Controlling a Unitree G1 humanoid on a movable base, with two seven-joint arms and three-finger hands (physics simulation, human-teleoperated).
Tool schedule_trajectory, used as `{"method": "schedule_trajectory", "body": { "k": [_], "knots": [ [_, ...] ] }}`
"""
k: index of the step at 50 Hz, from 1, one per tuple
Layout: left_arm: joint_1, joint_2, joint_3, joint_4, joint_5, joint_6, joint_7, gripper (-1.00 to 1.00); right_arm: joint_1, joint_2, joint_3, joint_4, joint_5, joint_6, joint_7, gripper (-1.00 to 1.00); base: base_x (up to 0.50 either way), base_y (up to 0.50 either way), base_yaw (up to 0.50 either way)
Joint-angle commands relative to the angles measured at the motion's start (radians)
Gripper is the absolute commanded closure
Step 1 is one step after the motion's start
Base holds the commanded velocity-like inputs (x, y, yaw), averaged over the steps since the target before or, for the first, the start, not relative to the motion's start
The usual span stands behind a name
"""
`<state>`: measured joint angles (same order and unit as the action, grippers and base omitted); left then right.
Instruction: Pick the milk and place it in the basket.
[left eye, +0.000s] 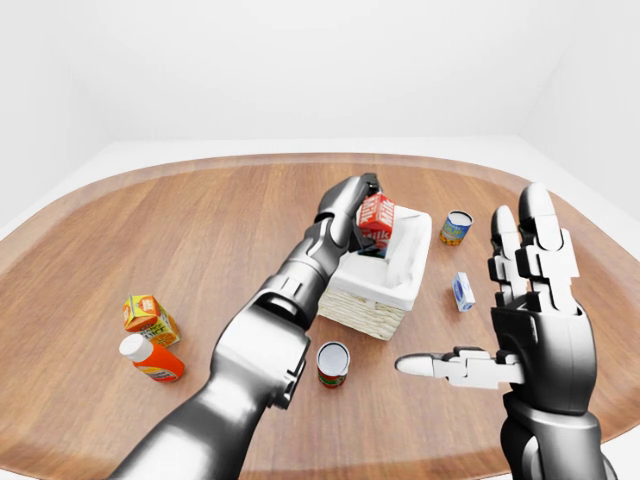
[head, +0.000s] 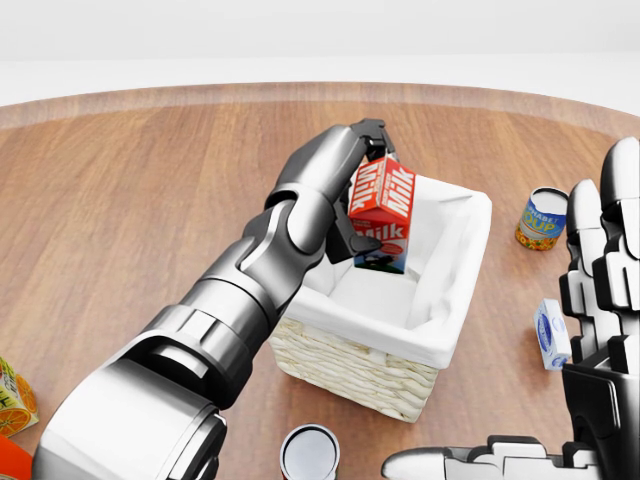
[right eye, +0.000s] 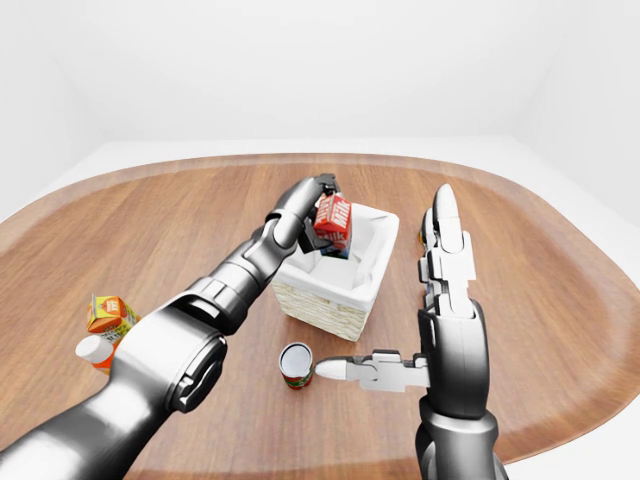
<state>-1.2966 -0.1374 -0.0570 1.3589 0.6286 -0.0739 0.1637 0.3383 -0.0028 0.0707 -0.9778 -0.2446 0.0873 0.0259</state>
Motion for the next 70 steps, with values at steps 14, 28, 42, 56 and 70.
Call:
{"method": "schedule_trajectory", "body": {
  "k": [14,28,42,56,70],
  "knots": [
    [0.033,0.005,0.062,-0.015,0.039,-0.012,0.042,1.00,0.003,-0.002,0.001,-0.005,0.002,0.000,0.001,-1.00,0.00,0.00,0.00],
    [0.041,0.002,0.062,-0.013,0.046,-0.013,0.049,1.00,0.005,0.000,-0.002,-0.011,0.005,0.000,0.006,-1.00,0.00,0.00,0.00],
    [0.052,-0.003,0.060,-0.011,0.061,-0.009,0.051,1.00,0.008,-0.002,0.003,-0.006,0.006,0.000,0.005,-1.00,0.00,0.00,0.00],
    [0.064,-0.006,0.047,-0.009,0.106,-0.013,0.096,-1.00,0.008,-0.003,0.004,-0.010,0.007,0.000,0.005,-1.00,0.00,0.00,0.00],
    [0.046,0.000,0.069,-0.017,0.058,-0.013,0.082,-1.00,0.006,-0.002,-0.001,-0.006,0.010,0.000,0.006,-1.00,0.00,0.00,0.00]
  ]
}}
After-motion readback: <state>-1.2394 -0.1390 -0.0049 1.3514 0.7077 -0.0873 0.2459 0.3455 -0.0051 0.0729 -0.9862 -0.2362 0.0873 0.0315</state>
